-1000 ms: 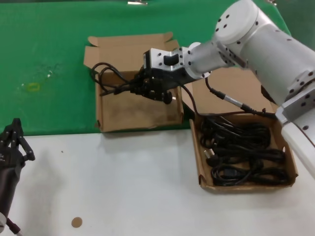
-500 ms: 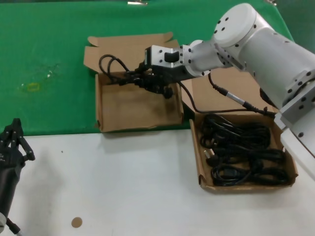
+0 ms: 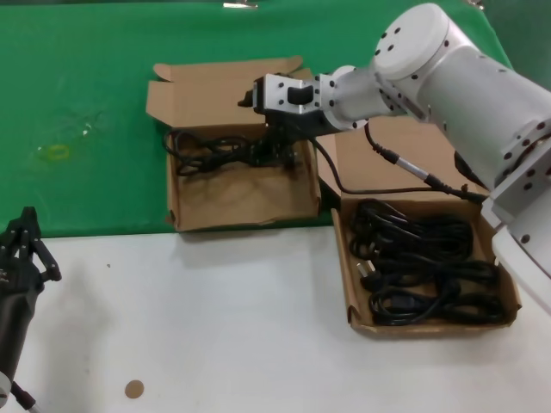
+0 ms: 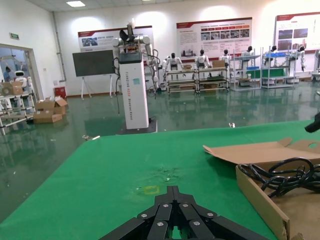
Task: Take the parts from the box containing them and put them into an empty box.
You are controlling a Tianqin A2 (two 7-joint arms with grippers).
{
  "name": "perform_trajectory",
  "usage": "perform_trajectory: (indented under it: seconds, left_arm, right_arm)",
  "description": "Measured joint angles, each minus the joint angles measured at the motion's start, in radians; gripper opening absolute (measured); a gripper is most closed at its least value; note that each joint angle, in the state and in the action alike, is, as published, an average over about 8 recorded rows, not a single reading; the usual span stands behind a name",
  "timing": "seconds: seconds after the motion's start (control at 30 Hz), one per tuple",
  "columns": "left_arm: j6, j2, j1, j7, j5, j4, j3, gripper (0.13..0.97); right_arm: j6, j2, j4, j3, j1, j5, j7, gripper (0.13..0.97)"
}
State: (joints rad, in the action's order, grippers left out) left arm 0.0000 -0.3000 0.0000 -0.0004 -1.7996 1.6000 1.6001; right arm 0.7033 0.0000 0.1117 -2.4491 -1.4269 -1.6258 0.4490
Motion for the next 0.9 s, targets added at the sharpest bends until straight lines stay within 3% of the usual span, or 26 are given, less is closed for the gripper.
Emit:
perform_trajectory:
  seconds: [0.13, 0.4, 0.5, 0.7, 0.9]
  left_arm:
    - [0.0, 0.0, 0.0, 0.0, 0.0, 0.0, 0.0, 0.144]
    - [0.0, 0.0, 0.0, 0.0, 0.0, 0.0, 0.0, 0.147]
    - [0.0, 0.0, 0.0, 0.0, 0.0, 0.0, 0.0, 0.149]
    - [0.0, 0.0, 0.0, 0.0, 0.0, 0.0, 0.0, 0.19]
    - [0.0, 0.0, 0.0, 0.0, 0.0, 0.0, 0.0, 0.214]
  right_arm:
    - [0.001, 0.0, -0.003, 0.002, -0.004, -0.006, 0.003, 0.431]
    - [0.0, 0.001, 0.0, 0.008, -0.002, -0.007, 0.005, 0.644]
    - [-0.009, 0.005, 0.019, 0.019, 0.017, -0.01, -0.001, 0.689]
    - [-0.049, 0.022, 0.103, 0.066, 0.098, -0.019, -0.027, 0.823]
    - [-0.102, 0.044, 0.216, 0.13, 0.206, -0.032, -0.061, 0.89]
